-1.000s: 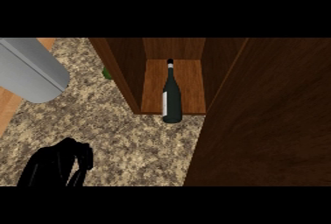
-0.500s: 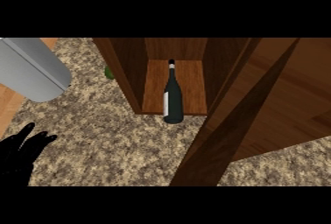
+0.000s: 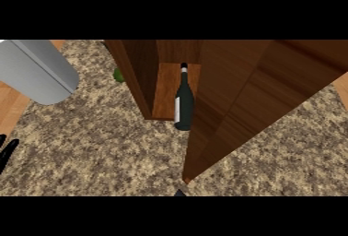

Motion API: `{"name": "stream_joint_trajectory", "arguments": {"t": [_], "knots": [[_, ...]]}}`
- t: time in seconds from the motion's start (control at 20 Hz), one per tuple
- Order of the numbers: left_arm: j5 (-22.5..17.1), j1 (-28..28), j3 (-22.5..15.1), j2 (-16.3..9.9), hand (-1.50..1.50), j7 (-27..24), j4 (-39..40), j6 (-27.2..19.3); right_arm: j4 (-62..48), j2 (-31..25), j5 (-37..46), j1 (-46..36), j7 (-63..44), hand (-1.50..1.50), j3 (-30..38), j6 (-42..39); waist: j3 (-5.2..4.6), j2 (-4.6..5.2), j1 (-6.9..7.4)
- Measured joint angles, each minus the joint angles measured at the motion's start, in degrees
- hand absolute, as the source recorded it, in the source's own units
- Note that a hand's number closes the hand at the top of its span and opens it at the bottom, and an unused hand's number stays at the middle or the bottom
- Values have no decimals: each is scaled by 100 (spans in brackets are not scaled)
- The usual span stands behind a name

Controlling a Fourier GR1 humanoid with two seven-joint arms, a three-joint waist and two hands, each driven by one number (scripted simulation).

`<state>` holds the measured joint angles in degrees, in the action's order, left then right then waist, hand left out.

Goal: Pick up the wine, place it into the cabinet and close the cabinet

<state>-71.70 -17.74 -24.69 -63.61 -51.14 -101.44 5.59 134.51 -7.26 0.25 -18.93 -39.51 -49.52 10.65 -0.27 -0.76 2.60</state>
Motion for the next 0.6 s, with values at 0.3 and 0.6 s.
{"name": "stream_joint_trajectory", "arguments": {"t": [0.3,0.6], "knots": [[-84,-262,367,-296,-150,-86,428,706,-104,-225,59,-598,205,150,-46,979,-8,22,70],[-188,-388,668,-442,-150,37,614,1049,-1156,236,-60,-1718,261,150,334,1607,-4,61,114]]}}
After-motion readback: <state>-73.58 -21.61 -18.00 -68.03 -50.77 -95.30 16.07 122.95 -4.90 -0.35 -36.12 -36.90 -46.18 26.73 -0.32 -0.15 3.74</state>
